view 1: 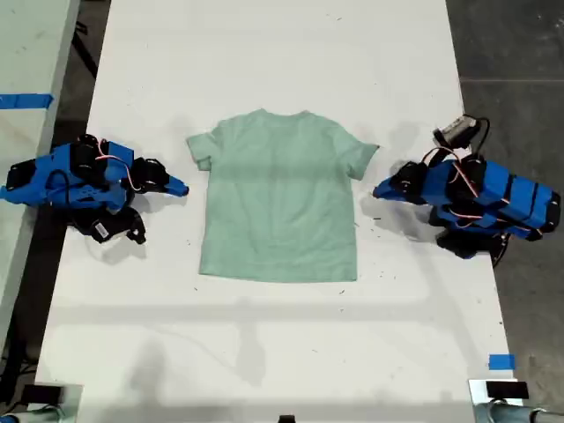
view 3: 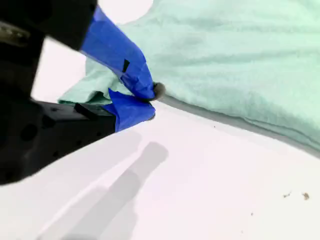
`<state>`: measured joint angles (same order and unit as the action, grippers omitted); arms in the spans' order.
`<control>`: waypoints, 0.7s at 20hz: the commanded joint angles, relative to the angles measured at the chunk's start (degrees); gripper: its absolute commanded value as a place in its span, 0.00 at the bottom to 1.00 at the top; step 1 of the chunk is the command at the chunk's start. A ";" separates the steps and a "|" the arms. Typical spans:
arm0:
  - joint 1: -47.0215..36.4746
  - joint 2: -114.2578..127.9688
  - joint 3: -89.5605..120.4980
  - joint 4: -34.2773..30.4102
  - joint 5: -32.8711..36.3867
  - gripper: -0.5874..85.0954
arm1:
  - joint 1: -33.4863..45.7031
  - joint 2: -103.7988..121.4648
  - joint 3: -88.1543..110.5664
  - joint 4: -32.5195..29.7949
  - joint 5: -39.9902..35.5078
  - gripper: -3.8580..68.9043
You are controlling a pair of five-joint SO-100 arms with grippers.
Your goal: Fold tshirt
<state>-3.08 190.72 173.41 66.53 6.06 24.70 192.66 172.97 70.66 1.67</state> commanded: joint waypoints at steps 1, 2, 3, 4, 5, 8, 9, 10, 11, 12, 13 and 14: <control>-3.25 -0.79 -5.54 -1.32 -1.85 0.01 | -0.79 0.44 -4.31 1.05 -2.20 0.05; -4.66 -2.90 -7.73 -1.05 -1.41 0.01 | -0.62 0.44 -6.59 0.97 -2.90 0.05; -5.71 -6.50 -10.37 -1.05 -1.14 0.01 | -0.44 0.35 -8.70 0.62 -3.78 0.04; -6.42 -12.22 -14.06 -1.76 -0.18 0.01 | 0.09 -0.18 -10.90 1.05 -4.22 0.04; -7.03 -18.98 -18.81 -1.93 0.88 0.01 | 1.14 -2.29 -13.62 1.76 -5.54 0.04; -11.34 -38.32 -34.89 0.79 6.77 0.01 | 5.01 -19.34 -26.46 2.29 -12.04 0.05; -13.45 -42.98 -39.73 2.46 8.88 0.01 | 7.03 -25.58 -31.46 2.90 -15.12 0.05; -15.73 -47.55 -44.30 4.83 10.72 0.01 | 9.58 -31.38 -36.47 3.87 -18.90 0.06; -18.28 -51.77 -49.04 7.82 12.74 0.01 | 12.66 -37.09 -41.13 5.27 -22.76 0.06; -20.92 -55.46 -53.26 10.46 14.85 0.01 | 15.56 -42.19 -45.97 6.59 -26.63 0.06; -23.64 -58.36 -57.04 12.92 16.70 0.01 | 18.11 -46.85 -50.36 7.65 -30.41 0.07; -26.46 -60.91 -60.29 15.73 18.63 0.01 | 20.39 -51.33 -54.40 8.61 -33.93 0.07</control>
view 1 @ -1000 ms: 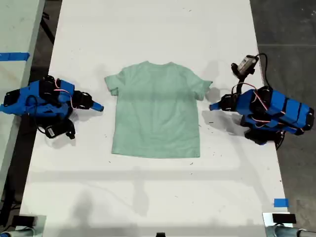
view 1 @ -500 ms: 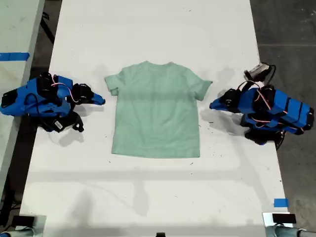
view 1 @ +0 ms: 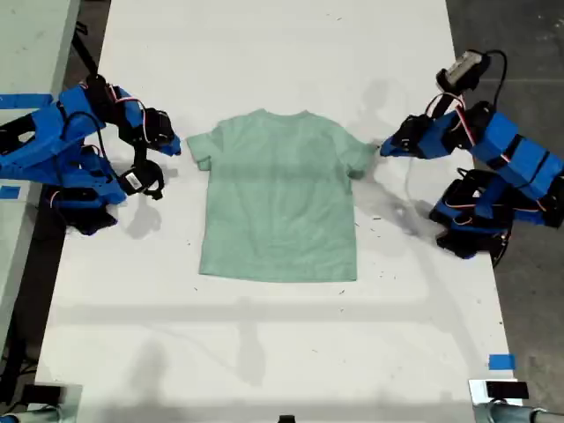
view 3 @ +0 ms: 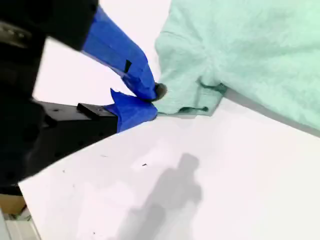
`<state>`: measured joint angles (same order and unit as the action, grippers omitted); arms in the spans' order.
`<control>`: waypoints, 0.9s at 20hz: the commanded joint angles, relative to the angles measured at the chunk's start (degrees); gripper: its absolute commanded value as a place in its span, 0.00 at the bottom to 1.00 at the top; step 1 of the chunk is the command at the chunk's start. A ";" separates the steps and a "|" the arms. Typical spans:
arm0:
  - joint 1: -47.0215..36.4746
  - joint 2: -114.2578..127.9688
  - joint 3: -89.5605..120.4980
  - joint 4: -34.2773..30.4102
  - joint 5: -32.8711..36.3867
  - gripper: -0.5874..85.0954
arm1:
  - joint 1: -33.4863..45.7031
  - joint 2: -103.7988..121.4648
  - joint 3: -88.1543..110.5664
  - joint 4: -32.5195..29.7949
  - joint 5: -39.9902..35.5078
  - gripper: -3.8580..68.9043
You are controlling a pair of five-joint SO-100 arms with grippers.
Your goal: Fold tshirt
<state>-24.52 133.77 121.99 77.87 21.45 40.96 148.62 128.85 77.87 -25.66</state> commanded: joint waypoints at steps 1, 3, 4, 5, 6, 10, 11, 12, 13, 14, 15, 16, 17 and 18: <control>-7.91 -6.68 -12.22 7.38 5.45 0.01 | 6.15 -11.69 -14.06 2.37 -9.84 0.08; -13.27 -12.39 -17.93 11.78 9.93 0.01 | 9.14 -19.42 -20.48 3.87 -15.82 0.10; -15.38 -15.12 -19.95 12.83 12.13 0.01 | 10.11 -22.94 -23.38 4.57 -18.63 0.13; -17.31 -18.46 -22.41 14.41 13.80 0.01 | 10.99 -26.28 -26.10 5.19 -21.45 0.17; -18.72 -21.80 -24.79 16.26 15.29 0.03 | 11.69 -29.00 -28.30 5.27 -23.99 0.21; -19.51 -27.16 -27.86 16.96 17.05 0.20 | 13.97 -34.28 -31.29 5.36 -30.67 0.35; -19.51 -27.51 -27.86 16.70 17.05 0.24 | 14.77 -34.54 -31.11 5.27 -31.90 0.39; -19.42 -27.77 -27.86 16.61 17.05 0.27 | 15.47 -34.72 -30.76 5.27 -33.40 0.39; -19.42 -27.77 -27.86 16.52 17.05 0.32 | 16.08 -34.80 -30.32 5.10 -34.19 0.41; -19.42 -27.86 -27.95 16.44 17.23 0.34 | 16.52 -34.89 -29.79 4.92 -34.98 0.42; -19.42 -28.04 -28.04 16.44 17.58 0.34 | 16.52 -35.33 -29.53 4.48 -35.51 0.42; -19.42 -28.12 -28.12 16.44 17.58 0.34 | 16.35 -36.04 -28.92 3.87 -35.51 0.42; -19.42 -28.30 -28.21 16.44 17.58 0.34 | 16.08 -37.00 -28.04 2.81 -35.51 0.42; -19.42 -28.56 -28.30 16.35 17.58 0.34 | 15.56 -38.14 -26.72 1.32 -35.42 0.43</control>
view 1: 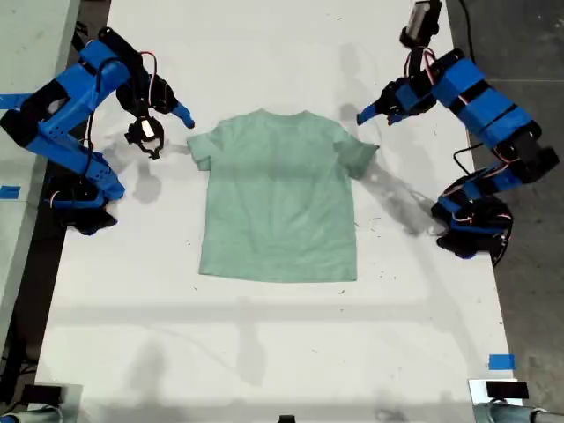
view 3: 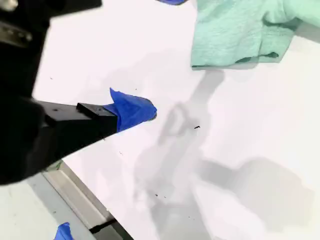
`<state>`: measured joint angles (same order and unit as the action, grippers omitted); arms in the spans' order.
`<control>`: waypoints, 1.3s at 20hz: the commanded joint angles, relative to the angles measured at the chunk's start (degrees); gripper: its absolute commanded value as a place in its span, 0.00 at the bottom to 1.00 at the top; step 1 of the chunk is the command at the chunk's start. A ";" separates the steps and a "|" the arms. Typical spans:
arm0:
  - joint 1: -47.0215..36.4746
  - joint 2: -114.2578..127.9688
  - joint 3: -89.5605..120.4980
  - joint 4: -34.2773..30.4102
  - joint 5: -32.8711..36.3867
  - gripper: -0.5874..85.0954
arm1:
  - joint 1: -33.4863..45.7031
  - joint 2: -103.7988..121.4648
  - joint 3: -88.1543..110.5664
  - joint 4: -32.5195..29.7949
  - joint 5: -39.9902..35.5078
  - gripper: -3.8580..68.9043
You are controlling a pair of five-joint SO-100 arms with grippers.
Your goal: Fold tshirt
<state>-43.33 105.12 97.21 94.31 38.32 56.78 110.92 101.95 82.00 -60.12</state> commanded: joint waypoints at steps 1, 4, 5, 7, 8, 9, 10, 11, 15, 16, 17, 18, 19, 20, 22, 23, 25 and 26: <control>-0.62 -0.26 -3.69 -0.09 0.70 0.34 | -0.62 -1.41 1.93 -4.66 -0.88 0.43; -0.44 -1.58 -3.78 -0.62 1.05 0.34 | -1.67 -5.71 6.94 -11.07 -1.05 0.43; -0.35 -2.02 -3.87 -0.79 1.23 0.34 | -1.67 -7.03 8.70 -13.62 -1.41 0.44; -0.18 -2.64 -3.87 -1.14 1.49 0.34 | -1.49 -10.02 11.78 -18.81 -2.55 0.44; -0.18 -2.99 -3.87 -1.23 1.49 0.34 | -1.49 -11.87 12.39 -20.48 -2.81 0.44; -0.18 -3.25 -3.87 -1.23 1.49 0.34 | -1.58 -13.71 12.83 -22.15 -2.90 0.44; -0.09 -3.34 -3.87 -1.32 1.49 0.34 | -1.67 -15.64 13.10 -23.91 -3.25 0.44; 0.00 -3.43 -3.87 -1.41 1.49 0.34 | -1.67 -17.75 12.83 -25.05 -3.69 0.44; 0.35 -3.52 -3.69 -1.41 1.58 0.34 | -1.76 -22.24 11.51 -27.25 -4.75 0.29; 0.35 -3.60 -3.69 -1.41 1.49 0.34 | -1.58 -22.32 11.25 -27.60 -4.75 0.19; 0.53 -3.69 -3.60 -1.49 1.41 0.34 | -1.49 -22.32 10.99 -27.86 -4.92 0.11; 0.70 -3.78 -3.60 -1.58 1.41 0.34 | -1.23 -22.59 10.46 -27.86 -4.92 0.06; 0.88 -3.87 -3.60 -1.67 1.32 0.34 | -1.05 -22.76 9.93 -27.86 -5.19 0.03; 1.23 -3.96 -3.60 -1.76 1.32 0.34 | -1.05 -22.85 9.40 -27.51 -5.45 0.03; 1.67 -4.04 -3.43 -1.85 1.05 0.34 | -1.23 -22.94 8.00 -26.28 -5.71 0.03; 1.85 -4.04 -3.34 -1.85 0.97 0.34 | -1.41 -22.68 6.77 -24.52 -5.71 0.03; 2.11 -4.04 -3.16 -1.85 0.79 0.34 | -2.11 -20.83 2.55 -19.42 -5.71 0.03; 2.20 -4.04 -3.16 -1.85 0.70 0.34 | -2.46 -19.78 -0.88 -15.73 -5.36 0.03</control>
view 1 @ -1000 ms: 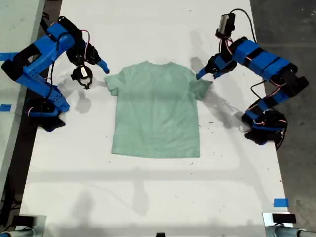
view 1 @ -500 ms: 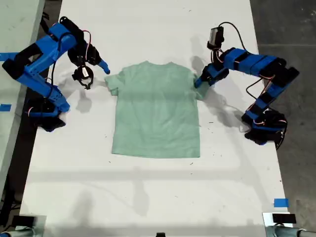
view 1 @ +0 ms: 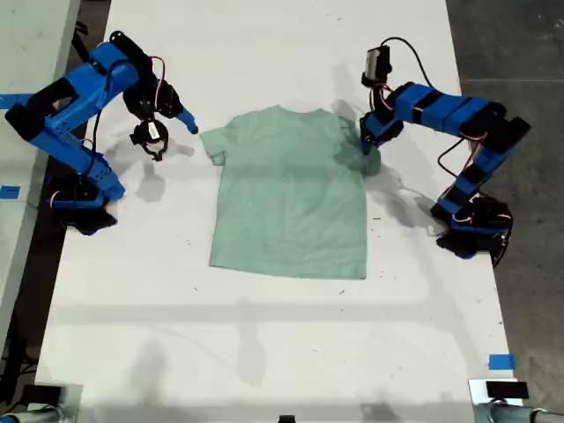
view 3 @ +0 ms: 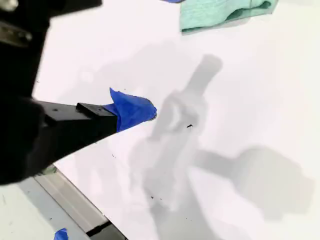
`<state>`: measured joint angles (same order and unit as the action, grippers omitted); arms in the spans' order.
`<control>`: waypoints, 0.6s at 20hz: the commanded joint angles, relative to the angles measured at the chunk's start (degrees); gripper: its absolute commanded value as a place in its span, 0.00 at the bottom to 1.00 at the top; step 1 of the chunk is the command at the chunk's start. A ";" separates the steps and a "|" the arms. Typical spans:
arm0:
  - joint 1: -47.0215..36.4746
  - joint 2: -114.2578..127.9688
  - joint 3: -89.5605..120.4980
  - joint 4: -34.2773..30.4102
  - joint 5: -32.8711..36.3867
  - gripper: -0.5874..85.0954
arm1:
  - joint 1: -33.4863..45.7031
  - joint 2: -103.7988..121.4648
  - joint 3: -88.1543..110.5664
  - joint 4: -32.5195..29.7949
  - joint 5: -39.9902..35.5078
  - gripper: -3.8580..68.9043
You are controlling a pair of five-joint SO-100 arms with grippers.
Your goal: Fold tshirt
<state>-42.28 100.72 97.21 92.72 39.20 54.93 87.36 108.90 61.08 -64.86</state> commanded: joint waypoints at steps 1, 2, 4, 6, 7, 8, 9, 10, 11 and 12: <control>1.32 0.35 -3.08 -0.35 -0.26 0.34 | -1.05 4.39 -12.13 9.14 -0.35 0.03; 1.41 0.35 -3.08 -0.53 -0.26 0.34 | -1.76 4.39 -17.05 13.01 0.09 0.03; 1.67 0.35 -3.08 -0.79 -0.53 0.34 | -4.75 2.29 -27.16 18.81 2.29 0.03; 1.85 0.35 -2.81 -1.32 -0.70 0.34 | -8.88 -2.90 -37.71 22.68 5.80 0.03; 1.93 0.35 -2.81 -1.41 -0.79 0.34 | -10.99 -5.89 -42.54 23.73 7.47 0.03; 2.11 0.35 -2.81 -1.49 -0.79 0.34 | -13.10 -8.96 -47.11 24.52 9.40 0.03; 2.11 0.35 -2.72 -1.49 -0.88 0.34 | -15.29 -12.22 -51.42 24.96 11.25 0.03; 2.29 0.35 -2.64 -1.49 -0.97 0.34 | -17.40 -15.38 -55.28 25.05 13.01 0.03; 2.29 0.35 -2.55 -1.49 -1.05 0.34 | -19.16 -17.93 -57.57 24.26 14.33 0.03; 2.37 0.35 -2.55 -1.49 -1.05 0.34 | -20.57 -19.60 -58.01 22.41 15.64 0.03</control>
<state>-41.13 100.72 97.21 91.67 38.67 37.71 68.64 56.87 85.69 -51.94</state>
